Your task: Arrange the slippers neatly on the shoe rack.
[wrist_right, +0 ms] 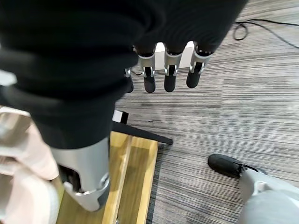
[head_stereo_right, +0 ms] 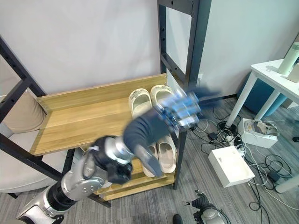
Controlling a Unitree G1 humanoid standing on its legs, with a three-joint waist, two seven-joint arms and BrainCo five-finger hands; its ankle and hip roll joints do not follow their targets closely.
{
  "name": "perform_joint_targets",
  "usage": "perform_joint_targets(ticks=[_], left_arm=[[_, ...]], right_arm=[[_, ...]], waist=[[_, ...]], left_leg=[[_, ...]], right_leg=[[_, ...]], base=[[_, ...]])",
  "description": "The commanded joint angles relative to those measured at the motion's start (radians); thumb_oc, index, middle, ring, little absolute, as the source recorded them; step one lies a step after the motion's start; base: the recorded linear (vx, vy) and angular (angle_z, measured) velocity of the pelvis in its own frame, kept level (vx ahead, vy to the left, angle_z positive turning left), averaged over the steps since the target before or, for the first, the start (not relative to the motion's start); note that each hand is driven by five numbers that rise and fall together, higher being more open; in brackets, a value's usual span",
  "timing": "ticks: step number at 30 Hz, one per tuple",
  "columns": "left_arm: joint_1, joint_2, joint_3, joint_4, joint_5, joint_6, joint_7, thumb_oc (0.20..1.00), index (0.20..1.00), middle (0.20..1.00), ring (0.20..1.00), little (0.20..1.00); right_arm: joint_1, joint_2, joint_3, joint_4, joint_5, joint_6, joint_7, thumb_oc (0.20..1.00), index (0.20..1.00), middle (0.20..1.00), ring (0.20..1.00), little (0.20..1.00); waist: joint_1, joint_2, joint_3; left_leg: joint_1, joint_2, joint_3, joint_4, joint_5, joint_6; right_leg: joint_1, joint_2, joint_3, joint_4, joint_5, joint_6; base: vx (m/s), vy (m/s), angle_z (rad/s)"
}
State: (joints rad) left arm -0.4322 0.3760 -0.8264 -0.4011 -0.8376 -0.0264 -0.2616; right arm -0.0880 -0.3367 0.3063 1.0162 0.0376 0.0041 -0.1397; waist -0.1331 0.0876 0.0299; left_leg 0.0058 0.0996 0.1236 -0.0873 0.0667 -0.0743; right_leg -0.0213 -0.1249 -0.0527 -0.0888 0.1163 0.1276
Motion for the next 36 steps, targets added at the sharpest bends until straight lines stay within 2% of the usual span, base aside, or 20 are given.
perform_joint_targets(ticks=[1,2,3,4,6,8,9,10,12,13,14,15,16,17,19,20,23,26,27,36], left_arm=[[-0.059,0.064,0.008,0.025,0.079,-0.015,-0.073,1.000,1.000,1.000,1.000,1.000],[-0.027,0.067,-0.020,0.093,0.108,0.004,-0.092,1.000,1.000,1.000,1.000,1.000],[-0.021,0.111,-0.021,0.153,0.261,-0.037,-0.089,1.000,1.000,1.000,1.000,1.000],[-0.021,0.111,-0.022,0.154,0.263,-0.039,-0.089,1.000,1.000,1.000,1.000,1.000],[0.036,0.146,-0.054,0.272,0.399,-0.036,-0.112,1.000,1.000,1.000,1.000,1.000],[0.065,0.151,-0.053,0.324,0.443,-0.044,-0.108,1.000,1.000,1.000,1.000,1.000],[0.162,0.148,-0.021,0.456,0.533,-0.033,-0.083,1.000,1.000,1.000,1.000,1.000],[0.165,0.143,-0.021,0.463,0.537,-0.038,-0.083,1.000,1.000,1.000,1.000,1.000],[0.215,0.127,0.001,0.568,0.634,-0.045,-0.062,1.000,1.000,1.000,1.000,1.000],[0.284,0.079,0.059,0.731,0.691,-0.039,-0.018,1.000,1.000,1.000,1.000,1.000],[0.292,0.072,0.083,0.753,0.713,-0.054,0.005,1.000,1.000,1.000,1.000,1.000],[0.368,-0.003,0.210,0.959,0.720,-0.036,0.096,1.000,1.000,1.000,1.000,1.000],[0.387,-0.031,0.303,1.054,0.706,-0.035,0.152,1.000,1.000,1.000,1.000,1.000],[0.390,-0.036,0.305,1.085,0.723,-0.036,0.164,1.000,1.000,1.000,1.000,1.000],[0.389,-0.062,0.451,1.268,0.699,-0.019,0.240,1.000,1.000,1.000,1.000,1.000],[0.389,-0.063,0.451,1.269,0.699,-0.020,0.240,1.000,1.000,1.000,1.000,1.000],[0.379,-0.077,0.582,1.431,0.653,-0.009,0.285,1.000,1.000,1.000,1.000,1.000],[0.392,-0.085,0.614,1.437,0.629,-0.016,0.289,1.000,1.000,1.000,1.000,1.000],[0.395,-0.091,0.692,1.542,0.612,0.002,0.301,1.000,1.000,1.000,1.000,1.000],[0.410,-0.127,0.760,1.682,0.636,0.021,0.325,1.000,1.000,1.000,1.000,1.000]], right_arm=[[-0.085,0.021,0.015,0.025,-0.022,-0.042,-0.010,1.000,1.000,1.000,1.000,1.000],[-0.088,0.024,0.017,0.022,-0.026,-0.043,-0.010,1.000,1.000,1.000,1.000,1.000],[-0.090,0.029,0.012,0.024,-0.024,-0.046,-0.014,1.000,1.000,1.000,1.000,1.000],[-0.090,0.030,0.012,0.024,-0.024,-0.046,-0.015,1.000,1.000,1.000,1.000,1.000],[-0.100,0.030,0.005,0.030,-0.014,-0.046,-0.014,1.000,1.000,1.000,1.000,1.000],[-0.104,0.030,0.004,0.034,-0.007,-0.047,-0.014,1.000,1.000,1.000,1.000,1.000],[-0.111,0.035,0.001,0.039,0.001,-0.044,-0.017,1.000,1.000,1.000,1.000,1.000],[-0.110,0.034,0.004,0.039,0.001,-0.044,-0.017,1.000,1.000,1.000,1.000,1.000],[-0.111,0.039,0.000,0.045,0.016,-0.041,-0.020,1.000,1.000,1.000,1.000,1.000],[-0.111,0.039,0.004,0.048,0.022,-0.037,-0.022,1.000,1.000,1.000,1.000,1.000],[-0.030,0.037,0.030,-0.017,-0.020,-0.051,-0.021,1.000,1.000,1.000,1.000,1.000],[0.022,0.023,0.022,-0.065,-0.026,-0.045,-0.035,1.000,1.000,1.000,1.000,1.000],[0.120,0.025,0.005,-0.105,-0.021,-0.059,-0.004,1.000,1.000,1.000,1.000,1.000],[0.161,0.006,-0.005,-0.122,-0.028,-0.056,-0.003,1.000,1.000,1.000,1.000,1.000],[0.120,0.006,-0.006,-0.066,-0.038,-0.042,-0.013,1.000,1.000,1.000,1.000,1.000],[0.119,0.006,-0.005,-0.065,-0.038,-0.042,-0.013,1.000,1.000,1.000,1.000,1.000],[0.083,0.001,-0.023,0.009,-0.027,-0.041,-0.008,1.000,1.000,1.000,1.000,1.000],[0.127,0.012,-0.038,0.016,-0.007,-0.050,0.011,1.000,1.000,1.000,1.000,1.000],[0.105,-0.001,-0.047,0.017,-0.008,-0.054,0.006,1.000,1.000,1.000,1.000,1.000],[0.050,0.016,-0.072,0.131,0.013,-0.043,0.004,1.000,1.000,1.000,1.000,1.000]], waist=[[0.011,-0.051,0.032],[0.011,-0.050,0.033],[0.012,-0.048,0.033],[0.012,-0.049,0.034],[0.016,-0.050,0.034],[0.018,-0.050,0.034],[0.026,-0.053,0.034],[0.024,-0.052,0.033],[0.030,-0.055,0.032],[0.034,-0.055,0.030],[0.029,-0.056,0.035],[0.027,-0.056,0.035],[0.025,-0.060,0.040],[0.020,-0.061,0.037],[0.030,-0.064,0.037],[0.029,-0.064,0.037],[0.044,-0.067,0.036],[0.045,-0.068,0.037],[0.050,-0.071,0.038],[0.076,-0.079,0.041]], left_leg=[[0.036,-0.013,-0.008,0.000,-0.056,-0.002],[0.039,-0.013,-0.007,0.000,-0.056,0.000],[0.040,-0.014,-0.007,0.000,-0.058,0.001],[0.041,-0.014,-0.007,0.000,-0.058,0.001],[0.042,-0.014,-0.007,0.000,-0.059,0.001],[0.043,-0.014,-0.006,0.000,-0.059,0.001],[0.044,-0.013,-0.008,0.000,-0.059,0.002],[0.044,-0.014,-0.008,0.000,-0.059,0.002],[0.045,-0.012,-0.008,0.000,-0.059,0.002],[0.045,-0.012,-0.007,0.000,-0.056,0.002],[0.041,-0.013,-0.004,0.000,-0.047,0.001],[0.045,-0.012,-0.006,0.000,-0.050,0.000],[0.049,-0.011,-0.006,0.000,-0.049,-0.001],[0.045,-0.011,-0.005,0.000,-0.046,-0.002],[0.040,-0.010,-0.010,0.000,-0.039,-0.002],[0.040,-0.010,-0.010,0.000,-0.039,-0.002],[0.039,-0.009,-0.017,0.000,-0.036,-0.004],[0.040,-0.010,-0.017,0.000,-0.036,-0.004],[0.040,-0.010,-0.019,0.000,-0.035,-0.004],[0.045,-0.014,-0.025,0.000,-0.038,-0.001]], right_leg=[[0.065,0.030,-0.022,0.002,-0.127,0.002],[0.066,0.030,-0.021,0.002,-0.127,0.002],[0.066,0.031,-0.020,0.002,-0.127,0.002],[0.067,0.030,-0.020,0.002,-0.127,0.002],[0.068,0.030,-0.020,0.002,-0.128,0.003],[0.068,0.030,-0.019,0.002,-0.128,0.003],[0.068,0.030,-0.018,0.002,-0.127,0.001],[0.069,0.030,-0.018,0.002,-0.128,0.001],[0.070,0.030,-0.018,0.002,-0.130,0.000],[0.070,0.031,-0.018,0.002,-0.130,-0.002],[0.063,0.031,-0.016,0.002,-0.120,-0.002],[0.069,0.032,-0.020,0.002,-0.125,-0.003],[0.072,0.034,-0.020,0.002,-0.124,-0.003],[0.067,0.034,-0.020,0.002,-0.122,-0.004],[0.066,0.036,-0.027,0.002,-0.121,-0.006],[0.067,0.036,-0.027,0.002,-0.121,-0.006],[0.071,0.037,-0.037,0.002,-0.123,-0.009],[0.072,0.037,-0.037,0.002,-0.122,-0.009],[0.074,0.038,-0.040,0.002,-0.124,-0.011],[0.086,0.035,-0.050,0.002,-0.131,-0.012]], base=[[0.00,0.000,0.00],[0.00,0.030,0.00],[0.00,0.000,0.00],[0.00,0.000,0.00],[0.00,0.007,-0.02],[0.00,0.000,0.00],[0.00,0.000,0.00],[0.00,0.000,0.00],[0.01,-0.001,-0.02],[-0.03,-0.005,0.01],[-0.02,-0.004,0.14],[-0.03,-0.008,0.04],[0.00,-0.013,-0.04],[-0.03,-0.017,-0.04],[-0.02,-0.016,0.08],[0.00,-0.011,-0.07],[0.00,-0.003,0.00],[0.00,0.000,0.02],[0.00,0.001,0.05],[0.00,0.005,0.04]])
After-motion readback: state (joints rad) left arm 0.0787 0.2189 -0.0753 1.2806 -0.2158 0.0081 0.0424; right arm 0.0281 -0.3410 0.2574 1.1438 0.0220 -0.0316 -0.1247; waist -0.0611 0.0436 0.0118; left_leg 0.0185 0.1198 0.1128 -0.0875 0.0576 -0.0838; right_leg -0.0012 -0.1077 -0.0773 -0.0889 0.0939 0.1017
